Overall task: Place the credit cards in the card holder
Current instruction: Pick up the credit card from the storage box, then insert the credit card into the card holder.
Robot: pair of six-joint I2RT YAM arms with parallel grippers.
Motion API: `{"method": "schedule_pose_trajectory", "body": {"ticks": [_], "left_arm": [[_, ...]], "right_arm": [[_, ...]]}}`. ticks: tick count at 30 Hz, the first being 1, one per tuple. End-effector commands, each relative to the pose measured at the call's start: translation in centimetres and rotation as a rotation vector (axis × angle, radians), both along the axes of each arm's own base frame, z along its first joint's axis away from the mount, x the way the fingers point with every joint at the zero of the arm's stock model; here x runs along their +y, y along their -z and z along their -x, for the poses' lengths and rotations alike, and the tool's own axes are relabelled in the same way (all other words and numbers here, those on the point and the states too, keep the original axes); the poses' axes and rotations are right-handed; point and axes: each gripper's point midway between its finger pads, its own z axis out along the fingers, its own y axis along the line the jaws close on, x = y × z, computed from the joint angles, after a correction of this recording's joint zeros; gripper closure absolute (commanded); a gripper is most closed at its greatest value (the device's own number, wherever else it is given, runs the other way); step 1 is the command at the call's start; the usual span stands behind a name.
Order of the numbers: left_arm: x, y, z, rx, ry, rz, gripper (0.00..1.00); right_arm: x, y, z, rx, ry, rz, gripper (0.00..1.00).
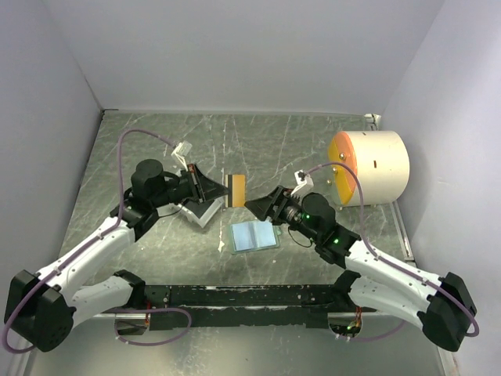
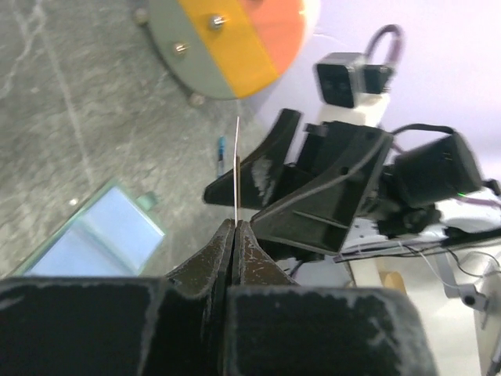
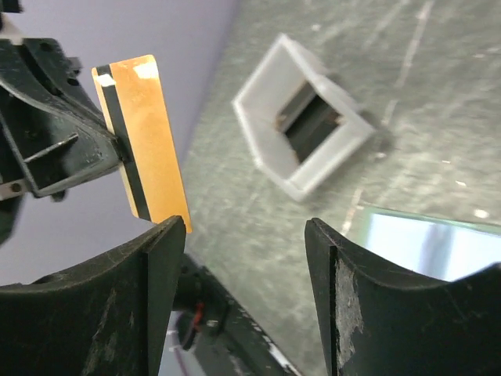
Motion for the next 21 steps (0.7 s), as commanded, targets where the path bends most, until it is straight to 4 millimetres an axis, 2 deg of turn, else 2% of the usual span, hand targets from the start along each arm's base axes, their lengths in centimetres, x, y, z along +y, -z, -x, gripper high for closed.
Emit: {"method": "schedule_pose_trajectory", "body": {"ticks": [1,6,11,15,21], "left_arm": [[0.4,4.5,-1.1,0.081,-0.066,-0.123,0.93],[-0.4,7.4,-1.4,0.133,-0.074,-0.184,0.93],[-2.4,10.3,-0.9,0.19,-0.076,-0.249,0.93],[-3.9,12.6,-0.1,0.245,-0.067,-0.285,0.93],[-4.7,15.7,0.5,0.319,-0.072,-0.336,0.93]], "right_arm": [[-3.1,4.4,-0.8,0.045,0.086,0.279,0.37],[-4.9,6.9,-1.5,0.054,0.116,0.425,0.4],[-6.6,10.4,-2.4,0.1,0.134,0.59,0.51],[-7.3,12.9,-3.0,0.142,0.113,0.674,0.57],[-7.6,15.5,-3.6,0.197,0.08,0.757,0.58]]}}
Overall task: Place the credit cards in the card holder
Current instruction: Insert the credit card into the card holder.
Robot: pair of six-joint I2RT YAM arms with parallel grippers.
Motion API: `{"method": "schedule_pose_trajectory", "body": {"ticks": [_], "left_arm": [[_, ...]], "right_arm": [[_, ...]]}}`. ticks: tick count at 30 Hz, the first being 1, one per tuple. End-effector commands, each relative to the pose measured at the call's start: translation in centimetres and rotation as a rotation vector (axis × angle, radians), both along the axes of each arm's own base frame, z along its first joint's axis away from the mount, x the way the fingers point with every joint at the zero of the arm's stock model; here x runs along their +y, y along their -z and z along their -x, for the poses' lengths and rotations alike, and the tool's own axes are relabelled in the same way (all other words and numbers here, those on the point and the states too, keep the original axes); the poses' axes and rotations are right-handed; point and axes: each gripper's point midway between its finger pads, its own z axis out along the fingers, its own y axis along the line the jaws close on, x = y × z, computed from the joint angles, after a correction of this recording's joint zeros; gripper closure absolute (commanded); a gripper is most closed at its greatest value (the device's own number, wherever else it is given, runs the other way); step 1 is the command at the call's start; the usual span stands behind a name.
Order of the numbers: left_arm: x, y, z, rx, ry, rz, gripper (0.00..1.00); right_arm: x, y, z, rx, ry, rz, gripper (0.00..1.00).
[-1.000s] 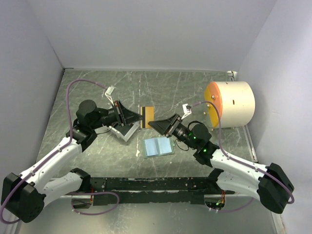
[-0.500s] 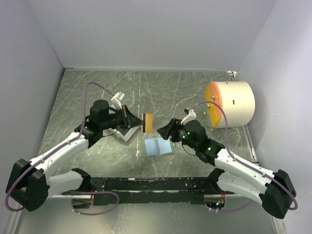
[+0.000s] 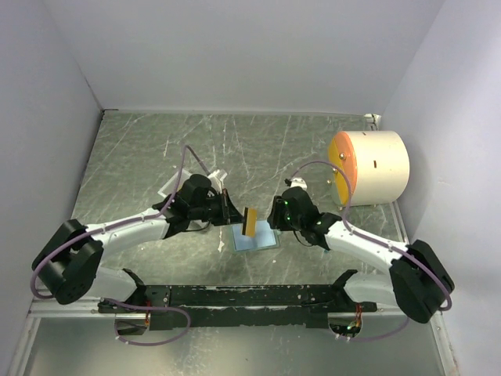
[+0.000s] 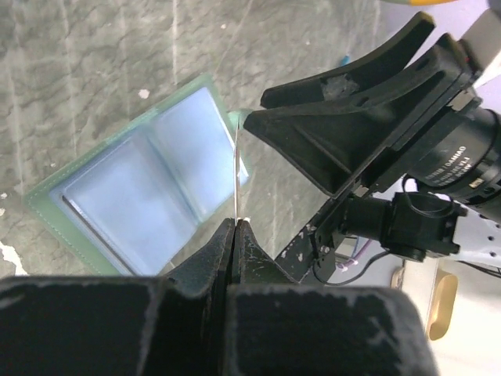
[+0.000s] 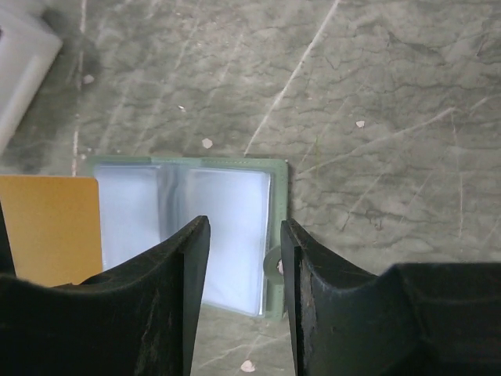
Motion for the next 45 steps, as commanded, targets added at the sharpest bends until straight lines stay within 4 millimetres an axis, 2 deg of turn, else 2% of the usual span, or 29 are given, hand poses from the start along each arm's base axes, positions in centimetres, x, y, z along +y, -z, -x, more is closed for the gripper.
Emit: {"method": "schedule_pose_trajectory", "body": {"ticks": [1,8,16,23,27,30,36,40,45], "left_arm": [[-0.2,1.4,-0.4,0.018,-0.046,-0.024,0.93],[0.5,3.6,-0.2,0.044,-0.064,-0.115,0.93],[0.9,4.9,0.1,0.077,-0.085,-0.123,0.93],[0.5,5.7,0.5,0.106,-0.057,-0.131,0.93],[0.7,5.7,0.6,0.103,-0.057,-0.139,0.93],[0.4,5.6,0.8,0.109,-0.047,-0.119,0.93],[-0.3,5.1,1.3,0.119,-0.034,-0.089,0.93],[-0.8,5.1,1.4,0.128,-0.04,-0.086,0.93],[-1.1,5.7,1.6,0.158,-0.054,-0.068,0.93]], "right_arm": [[0.0,0.6,-0.6,0.012,-0.038,0.055,0.58],[0.3,2.8,1.0,0.084,-0.081,0.037,0.63],[0.9,3.8,2.8,0.144,-0.097,-0.031,0.68],[1.9,3.8,4.2,0.177,-0.12,-0.08,0.71],[2.6,3.1,4.5,0.176,-0.134,-0.113,0.71],[2.4,2.3,4.2,0.16,-0.122,-0.101,0.7],[1.0,0.6,2.5,0.077,-0.083,-0.014,0.58],[0.4,1.0,1.7,0.069,-0.075,0.036,0.5],[0.6,2.3,1.4,0.105,-0.099,0.041,0.48]]}}
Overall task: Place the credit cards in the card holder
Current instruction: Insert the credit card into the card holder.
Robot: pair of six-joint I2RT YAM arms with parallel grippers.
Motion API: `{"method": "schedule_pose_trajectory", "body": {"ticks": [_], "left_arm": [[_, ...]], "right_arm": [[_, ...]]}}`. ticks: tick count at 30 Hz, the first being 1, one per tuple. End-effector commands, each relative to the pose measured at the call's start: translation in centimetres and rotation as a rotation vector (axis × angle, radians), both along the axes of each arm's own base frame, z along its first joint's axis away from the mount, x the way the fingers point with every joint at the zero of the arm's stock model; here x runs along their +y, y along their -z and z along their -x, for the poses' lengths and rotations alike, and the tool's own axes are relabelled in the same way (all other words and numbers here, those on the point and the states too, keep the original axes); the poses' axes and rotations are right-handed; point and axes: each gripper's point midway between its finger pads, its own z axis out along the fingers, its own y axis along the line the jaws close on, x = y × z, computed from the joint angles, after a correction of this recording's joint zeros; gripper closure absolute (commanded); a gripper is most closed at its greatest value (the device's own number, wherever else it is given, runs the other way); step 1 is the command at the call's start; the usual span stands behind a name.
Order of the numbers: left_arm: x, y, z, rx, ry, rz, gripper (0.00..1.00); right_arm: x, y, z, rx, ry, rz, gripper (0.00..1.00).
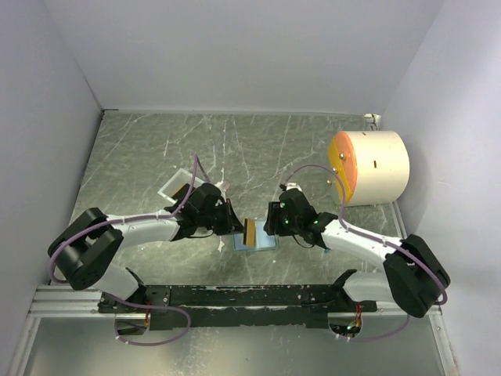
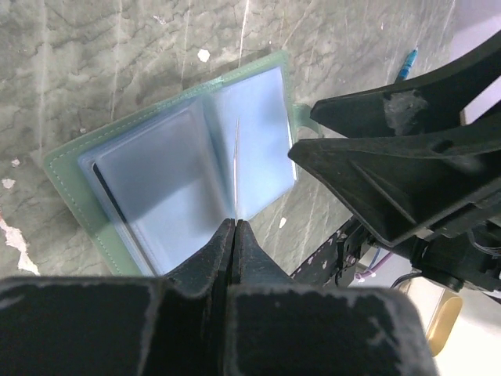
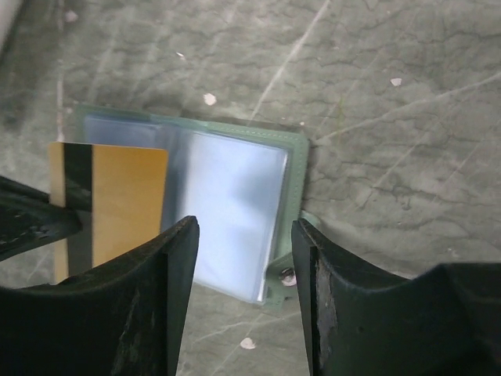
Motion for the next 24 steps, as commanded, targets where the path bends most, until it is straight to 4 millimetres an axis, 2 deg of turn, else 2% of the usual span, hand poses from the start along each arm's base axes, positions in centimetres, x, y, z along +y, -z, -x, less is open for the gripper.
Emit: {"method": "schedule_pose_trajectory", "body": {"ticks": [1,6,11,17,24], "left_arm": [[-0.8,0.0,0.1,0.016,-0.009,0.038,0.93],[-1.1,0.4,0.0,0.038,-0.027,0.033,0.93],[-1.1,0.7,-0.2,0.044,-0.042,0.011,0.93],[-1.0,0.9,0.0,0.043,-0.036,0.003,0.93],[-0.5,1.7,0.1,0.054,-0.039,-0.036,0.93]], "right_arm": [[-0.3,0.9,-0.7,0.003,-0.013,0.041,0.48],[-0.3,2.0,-0.7,0.031,-0.025,0.049,0.48],[0.0,2.6,0.3,0.062,-0.041,0.014,0.58],[-0.3,3.2,1.8,0.089,-0.04,-0.021,0.64],[-0.8,4.0,2.1,0.101,-0.031,-0.008,0.65]]}}
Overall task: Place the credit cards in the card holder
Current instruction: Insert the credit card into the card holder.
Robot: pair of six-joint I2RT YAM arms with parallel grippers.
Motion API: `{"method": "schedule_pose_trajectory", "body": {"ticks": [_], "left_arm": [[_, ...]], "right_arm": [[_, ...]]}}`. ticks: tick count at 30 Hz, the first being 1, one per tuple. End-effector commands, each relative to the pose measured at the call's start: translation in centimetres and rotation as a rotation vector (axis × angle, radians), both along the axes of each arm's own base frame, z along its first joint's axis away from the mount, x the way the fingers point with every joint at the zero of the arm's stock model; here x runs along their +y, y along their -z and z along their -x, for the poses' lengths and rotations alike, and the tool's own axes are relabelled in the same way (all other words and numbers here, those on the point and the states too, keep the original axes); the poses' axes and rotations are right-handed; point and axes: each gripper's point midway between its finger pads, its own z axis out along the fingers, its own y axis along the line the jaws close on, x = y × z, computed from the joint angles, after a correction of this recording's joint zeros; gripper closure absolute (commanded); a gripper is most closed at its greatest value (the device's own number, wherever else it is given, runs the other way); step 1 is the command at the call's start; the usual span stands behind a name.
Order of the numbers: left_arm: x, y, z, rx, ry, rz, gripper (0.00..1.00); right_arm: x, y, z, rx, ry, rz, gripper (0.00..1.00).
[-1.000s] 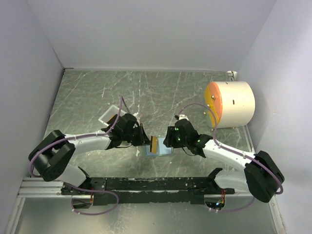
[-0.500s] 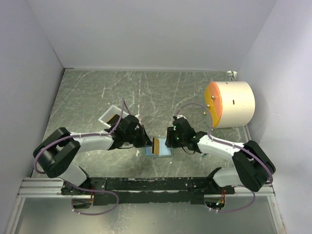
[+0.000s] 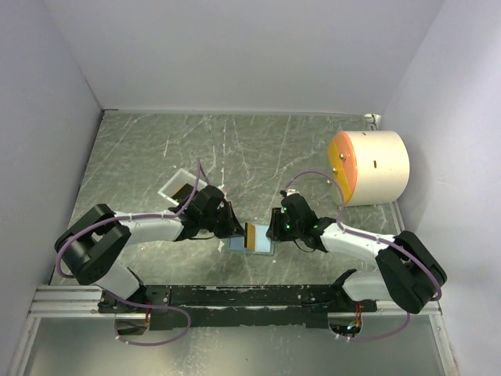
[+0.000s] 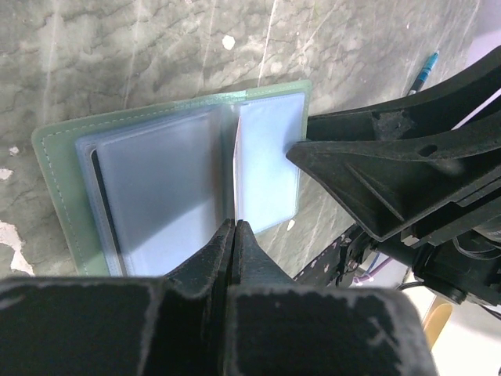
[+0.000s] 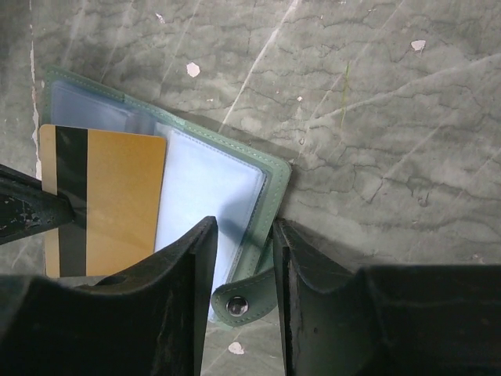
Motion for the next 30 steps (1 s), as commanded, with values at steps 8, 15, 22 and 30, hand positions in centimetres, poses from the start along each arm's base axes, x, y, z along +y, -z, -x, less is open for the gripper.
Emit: {"method": "schedule_pose_trajectory", "body": {"ticks": [8,15,22,30], "left_arm": [[0.5,0.6,-0.8,-0.059,0.063,-0.128,0.93],[1.0,1.1,-0.8,-0.069,0.101,-0.186,0.93],[1.1,1.7,-0.3,-0.041,0.122,-0.201,0.93],[0.9,2.3,0.2,-0.027,0.172,-0.21,0.93]], "right_arm": [[-0.4,0.5,0.7,0.022,-0.003,0.004,0.65],[-0.4,0.5,0.7,0.019,-0.003,0.002,0.65],[-0.4,0.6,0.6,0.022,-0.001,0.007,0.61],[-0.7,0.6,0.5,0.018,0.004,0.027,0.61]]}}
